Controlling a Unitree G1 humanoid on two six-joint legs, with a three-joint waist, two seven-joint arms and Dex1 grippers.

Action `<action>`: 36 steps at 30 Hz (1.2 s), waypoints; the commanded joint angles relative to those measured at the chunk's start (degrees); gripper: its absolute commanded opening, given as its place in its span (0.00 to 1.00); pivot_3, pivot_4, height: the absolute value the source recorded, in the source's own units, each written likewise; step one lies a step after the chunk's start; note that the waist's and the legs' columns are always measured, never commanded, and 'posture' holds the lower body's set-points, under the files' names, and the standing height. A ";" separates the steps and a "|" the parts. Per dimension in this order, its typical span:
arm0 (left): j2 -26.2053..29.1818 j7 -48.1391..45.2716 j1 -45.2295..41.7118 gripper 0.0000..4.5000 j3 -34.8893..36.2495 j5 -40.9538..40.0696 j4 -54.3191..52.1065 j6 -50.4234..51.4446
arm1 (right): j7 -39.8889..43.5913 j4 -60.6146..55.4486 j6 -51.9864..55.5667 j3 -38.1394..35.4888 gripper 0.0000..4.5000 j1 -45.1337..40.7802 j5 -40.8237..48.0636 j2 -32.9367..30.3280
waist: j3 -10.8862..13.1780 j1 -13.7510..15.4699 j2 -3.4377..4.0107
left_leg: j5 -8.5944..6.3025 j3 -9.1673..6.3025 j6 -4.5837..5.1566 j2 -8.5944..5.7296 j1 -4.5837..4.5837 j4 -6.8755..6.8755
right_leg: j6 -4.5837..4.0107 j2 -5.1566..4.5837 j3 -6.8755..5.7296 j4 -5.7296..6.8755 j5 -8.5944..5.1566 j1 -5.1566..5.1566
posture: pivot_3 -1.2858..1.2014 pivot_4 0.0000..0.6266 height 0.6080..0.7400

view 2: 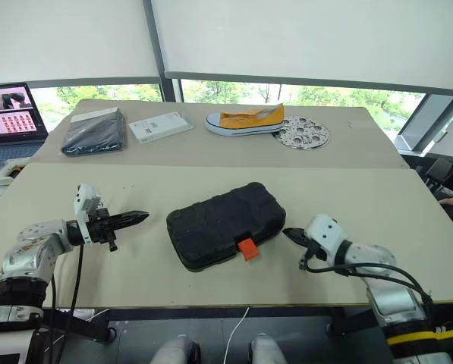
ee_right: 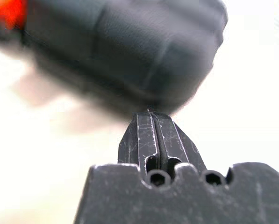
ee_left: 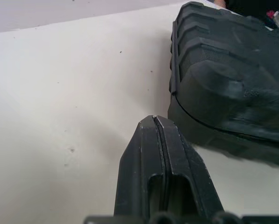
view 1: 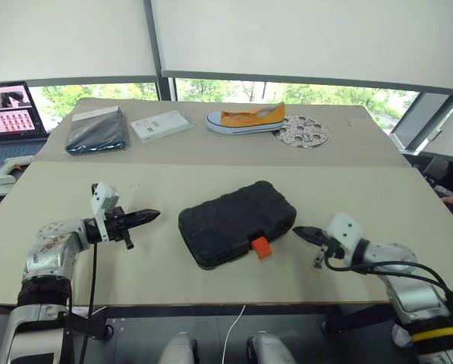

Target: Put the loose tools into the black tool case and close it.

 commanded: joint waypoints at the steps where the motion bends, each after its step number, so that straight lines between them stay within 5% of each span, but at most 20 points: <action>1: -2.66 -1.67 -7.67 0.01 -3.24 -2.88 -6.27 3.91 | 0.80 -5.58 0.74 -3.06 0.00 3.39 1.51 -1.54 | 0.01 0.36 -0.01 | 0.00 0.00 0.00 0.00 0.01 0.01 | 0.01 0.00 0.00 -0.01 0.00 0.00 | 0.52 0.24 1.00; 8: -13.16 -1.47 -15.86 0.01 -17.85 4.58 -6.64 3.54 | -0.46 -13.06 3.71 -3.68 0.00 7.62 3.28 0.67 | 0.00 0.27 0.01 | -0.01 0.03 0.01 -0.10 0.00 0.05 | 0.13 0.03 0.15 -0.06 0.00 0.04 | 0.52 0.24 1.00; 13: -14.74 1.60 -14.43 0.01 -26.74 14.89 -0.95 -2.30 | -0.59 -21.07 7.38 -3.25 0.00 8.55 7.27 3.11 | -0.01 -0.74 0.02 | -0.02 -0.03 0.02 -0.08 0.06 -0.05 | 0.07 0.17 0.26 -0.02 -0.03 -0.01 | 0.52 0.24 1.00; 19: -15.67 3.37 -11.96 0.01 -27.23 15.05 -3.10 1.38 | 0.87 -24.45 11.20 0.09 0.00 6.47 8.18 3.14 | -0.33 -0.58 0.17 | -0.01 -0.07 0.03 -0.07 0.22 0.05 | 0.26 0.13 0.24 -0.02 -0.16 0.20 | 0.52 0.24 1.00; 36: -16.04 5.31 -10.27 0.01 -25.54 14.50 -4.41 2.91 | 0.34 -10.56 7.50 12.19 0.00 -1.73 -3.86 8.51 | -0.65 -0.57 0.34 | -0.01 -0.06 0.03 -0.08 0.27 0.03 | -0.08 0.13 0.25 0.03 -0.36 0.19 | 0.52 0.24 1.00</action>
